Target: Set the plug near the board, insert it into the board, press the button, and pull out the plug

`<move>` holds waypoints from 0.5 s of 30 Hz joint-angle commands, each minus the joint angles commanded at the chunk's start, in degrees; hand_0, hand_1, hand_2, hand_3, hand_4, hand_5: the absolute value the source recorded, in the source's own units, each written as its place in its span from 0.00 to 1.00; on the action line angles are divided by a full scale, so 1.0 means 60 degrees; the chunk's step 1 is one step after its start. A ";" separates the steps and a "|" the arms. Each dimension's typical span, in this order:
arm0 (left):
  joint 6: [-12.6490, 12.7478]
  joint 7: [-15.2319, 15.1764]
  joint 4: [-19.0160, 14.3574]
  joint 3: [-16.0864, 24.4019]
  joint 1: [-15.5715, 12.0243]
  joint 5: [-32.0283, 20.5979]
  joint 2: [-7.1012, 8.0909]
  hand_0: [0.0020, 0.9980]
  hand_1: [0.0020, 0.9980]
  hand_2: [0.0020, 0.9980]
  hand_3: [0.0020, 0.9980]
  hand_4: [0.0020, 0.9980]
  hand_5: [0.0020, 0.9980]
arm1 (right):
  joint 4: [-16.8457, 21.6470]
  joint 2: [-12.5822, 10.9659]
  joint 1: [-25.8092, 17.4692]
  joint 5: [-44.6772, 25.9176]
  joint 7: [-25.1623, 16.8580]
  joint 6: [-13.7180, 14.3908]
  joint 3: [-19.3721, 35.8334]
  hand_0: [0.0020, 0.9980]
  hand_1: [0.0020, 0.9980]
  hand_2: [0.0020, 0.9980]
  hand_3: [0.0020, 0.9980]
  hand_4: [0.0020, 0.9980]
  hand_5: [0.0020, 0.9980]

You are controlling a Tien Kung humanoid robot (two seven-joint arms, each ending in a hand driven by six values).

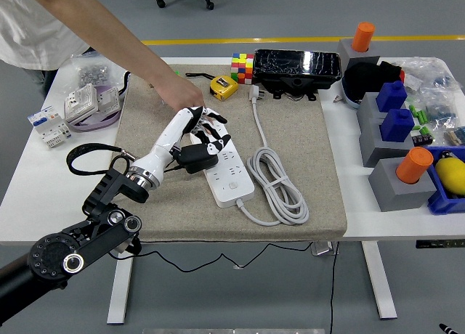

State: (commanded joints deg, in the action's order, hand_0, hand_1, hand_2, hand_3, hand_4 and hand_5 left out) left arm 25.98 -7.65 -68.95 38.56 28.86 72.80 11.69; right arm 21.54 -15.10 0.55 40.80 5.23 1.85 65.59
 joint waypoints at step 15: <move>0.0543 0.0530 0.1666 -0.0319 0.0259 0.2028 -0.0231 0.71 0.74 0.67 0.62 0.86 0.26 | -0.0019 0.0012 0.0005 -0.0032 -0.0002 -0.0009 -0.0036 0.54 0.64 0.66 0.56 0.90 0.42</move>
State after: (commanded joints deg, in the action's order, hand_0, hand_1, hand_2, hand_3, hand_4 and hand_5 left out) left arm 29.23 -4.48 -58.96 36.65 30.42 84.97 10.31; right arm 21.42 -15.02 0.58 40.60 5.22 1.79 65.37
